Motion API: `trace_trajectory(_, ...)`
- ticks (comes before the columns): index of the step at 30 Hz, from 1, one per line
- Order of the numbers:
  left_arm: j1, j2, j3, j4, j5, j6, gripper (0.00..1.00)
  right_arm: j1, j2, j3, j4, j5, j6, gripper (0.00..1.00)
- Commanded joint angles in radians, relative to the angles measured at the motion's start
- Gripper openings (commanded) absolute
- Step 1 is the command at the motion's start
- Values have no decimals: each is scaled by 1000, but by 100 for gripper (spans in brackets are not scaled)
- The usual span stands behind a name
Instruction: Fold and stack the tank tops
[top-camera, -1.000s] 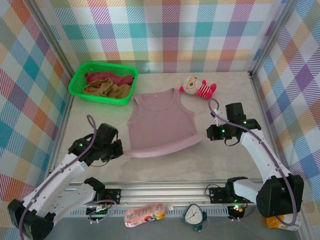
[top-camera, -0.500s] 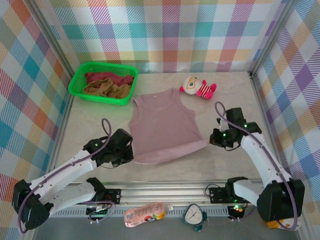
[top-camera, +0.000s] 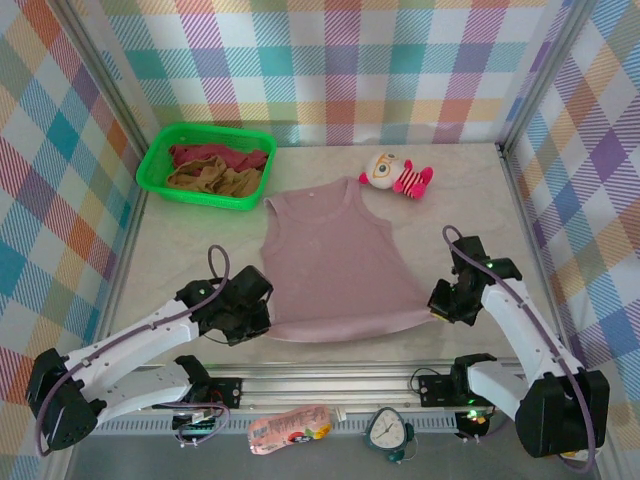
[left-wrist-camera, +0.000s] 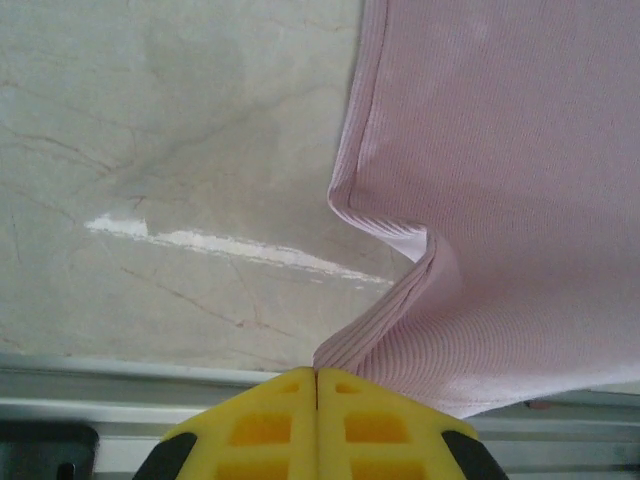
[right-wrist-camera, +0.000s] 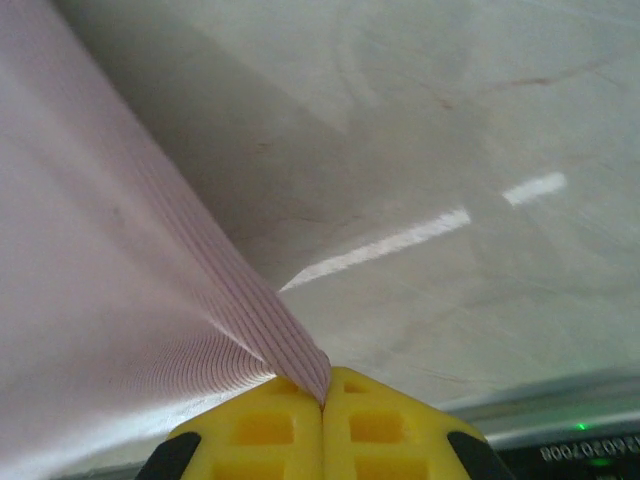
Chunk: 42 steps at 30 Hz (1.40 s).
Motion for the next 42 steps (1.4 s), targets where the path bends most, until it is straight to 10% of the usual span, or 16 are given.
trace_trajectory(1,-32,-20,-27,-52,47,-69,0,-3,51,31,-113,80,109,0)
trace_trajectory(9,-72,103,-50,92,120,-83,9,-1,150,-9,-64,137,150,10)
trace_trajectory(15,-94,98,-2,-30,140,-57,29,-1,146,21,-123,184,181,41)
trace_trajectory(22,-42,154,140,-80,87,79,52,5,140,83,38,72,92,49)
trace_trajectory(28,84,427,268,101,60,274,56,74,214,3,397,-150,131,53)
trace_trajectory(42,208,818,395,282,112,479,54,109,550,60,608,-70,34,53)
